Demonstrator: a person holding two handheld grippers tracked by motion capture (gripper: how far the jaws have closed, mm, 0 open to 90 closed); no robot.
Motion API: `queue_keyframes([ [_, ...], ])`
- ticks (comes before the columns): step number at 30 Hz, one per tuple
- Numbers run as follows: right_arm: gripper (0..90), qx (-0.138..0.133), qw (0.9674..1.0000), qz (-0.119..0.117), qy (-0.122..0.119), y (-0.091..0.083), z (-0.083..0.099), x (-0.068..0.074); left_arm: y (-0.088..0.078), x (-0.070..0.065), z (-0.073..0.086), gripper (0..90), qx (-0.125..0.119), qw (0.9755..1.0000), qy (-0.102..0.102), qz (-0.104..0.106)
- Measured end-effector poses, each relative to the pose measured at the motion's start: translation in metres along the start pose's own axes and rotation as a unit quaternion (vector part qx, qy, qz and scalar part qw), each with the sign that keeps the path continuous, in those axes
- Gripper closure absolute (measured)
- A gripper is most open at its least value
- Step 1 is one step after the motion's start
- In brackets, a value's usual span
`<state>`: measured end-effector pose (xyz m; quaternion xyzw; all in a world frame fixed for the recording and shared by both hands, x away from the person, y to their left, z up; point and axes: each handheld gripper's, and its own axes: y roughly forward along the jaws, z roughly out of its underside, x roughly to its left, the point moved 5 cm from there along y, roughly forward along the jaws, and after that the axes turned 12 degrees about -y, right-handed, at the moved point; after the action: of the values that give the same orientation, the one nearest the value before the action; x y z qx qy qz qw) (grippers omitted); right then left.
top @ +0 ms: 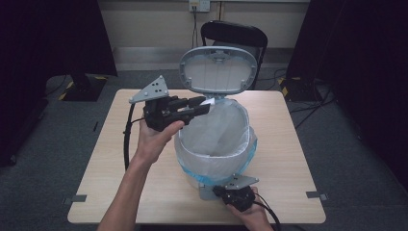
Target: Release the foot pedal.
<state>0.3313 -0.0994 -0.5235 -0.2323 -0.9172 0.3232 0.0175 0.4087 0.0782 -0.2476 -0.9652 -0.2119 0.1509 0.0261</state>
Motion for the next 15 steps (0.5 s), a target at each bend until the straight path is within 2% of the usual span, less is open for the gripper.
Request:
queue_keyframes([
  [1,86.8,0.0,1.0,0.0,0.001,0.0,0.0,0.0,0.002,0.0,-0.001,68.9,-0.003,1.0,-0.007,0.004],
  [4,86.8,0.0,1.0,0.001,0.0,0.0,0.0,0.0,0.008,-0.002,-0.001,67.6,0.007,1.0,0.004,0.001],
  [6,86.8,0.0,1.0,0.002,-0.001,0.0,0.0,0.0,0.011,-0.004,-0.001,65.5,0.012,0.9999,0.007,0.007],
  [11,86.8,0.0,1.0,0.003,0.001,0.0,0.0,0.001,0.013,-0.005,-0.001,49.1,0.012,0.9999,0.008,0.002],
  [15,86.8,0.001,1.0,0.004,0.0,0.0,0.0,0.001,0.008,-0.002,-0.003,40.9,0.005,0.9999,0.006,-0.007],
])
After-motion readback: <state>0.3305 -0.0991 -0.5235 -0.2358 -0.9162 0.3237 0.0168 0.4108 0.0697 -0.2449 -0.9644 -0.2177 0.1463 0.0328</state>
